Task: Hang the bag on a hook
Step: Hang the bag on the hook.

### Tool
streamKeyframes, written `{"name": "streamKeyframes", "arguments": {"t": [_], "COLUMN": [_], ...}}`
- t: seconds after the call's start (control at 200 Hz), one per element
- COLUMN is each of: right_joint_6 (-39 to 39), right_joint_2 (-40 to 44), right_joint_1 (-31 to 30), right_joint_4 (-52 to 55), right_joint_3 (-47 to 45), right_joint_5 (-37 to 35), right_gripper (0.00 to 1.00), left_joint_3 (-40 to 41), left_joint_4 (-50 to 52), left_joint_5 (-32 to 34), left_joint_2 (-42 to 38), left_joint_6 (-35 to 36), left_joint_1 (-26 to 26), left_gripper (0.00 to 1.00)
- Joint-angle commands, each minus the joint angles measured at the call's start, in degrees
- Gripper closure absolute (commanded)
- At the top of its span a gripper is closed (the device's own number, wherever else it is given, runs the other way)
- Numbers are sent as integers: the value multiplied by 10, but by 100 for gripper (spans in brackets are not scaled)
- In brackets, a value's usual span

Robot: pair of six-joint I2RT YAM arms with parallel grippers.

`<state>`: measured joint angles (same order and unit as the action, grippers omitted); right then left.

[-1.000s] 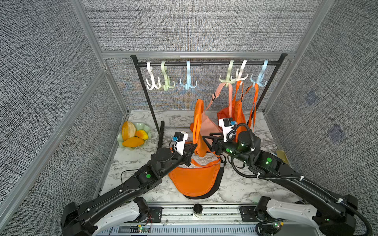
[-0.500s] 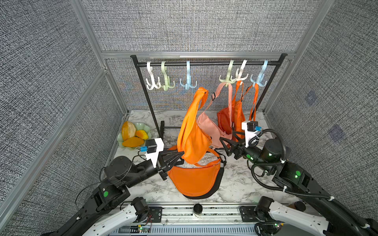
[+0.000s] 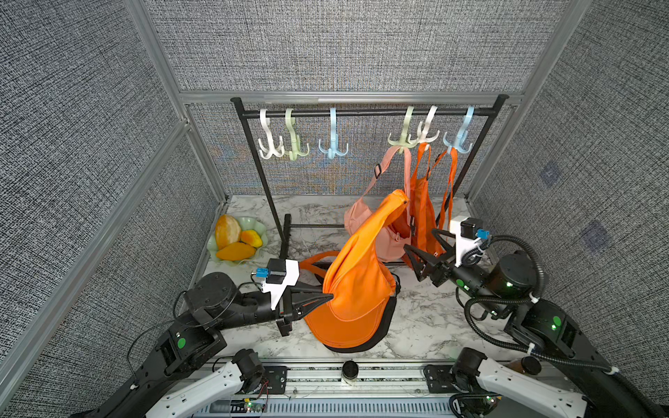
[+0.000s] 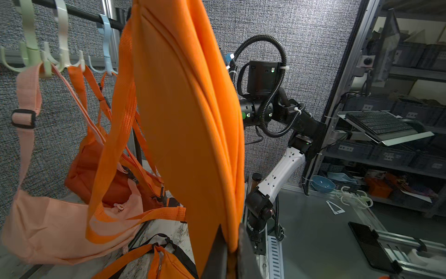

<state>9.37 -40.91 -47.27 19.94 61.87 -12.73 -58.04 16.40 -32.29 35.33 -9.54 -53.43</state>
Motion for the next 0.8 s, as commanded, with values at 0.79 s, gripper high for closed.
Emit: {"name": "streamKeyframes", "arguments": {"t": [0.79], "right_joint_6": [-20], "right_joint_2": [-82], "right_joint_1": [10], "right_joint_4": [-209], "right_joint_3": [-98], "right_joint_5": [-126], "right_gripper": [1], "left_joint_3": [17], "left_joint_4": [-70], "left_joint_5": [-57], "left_joint_2": [-3], "left_joint_6": [-28], "left_joint_1": [1], "left_gripper": [100]}}
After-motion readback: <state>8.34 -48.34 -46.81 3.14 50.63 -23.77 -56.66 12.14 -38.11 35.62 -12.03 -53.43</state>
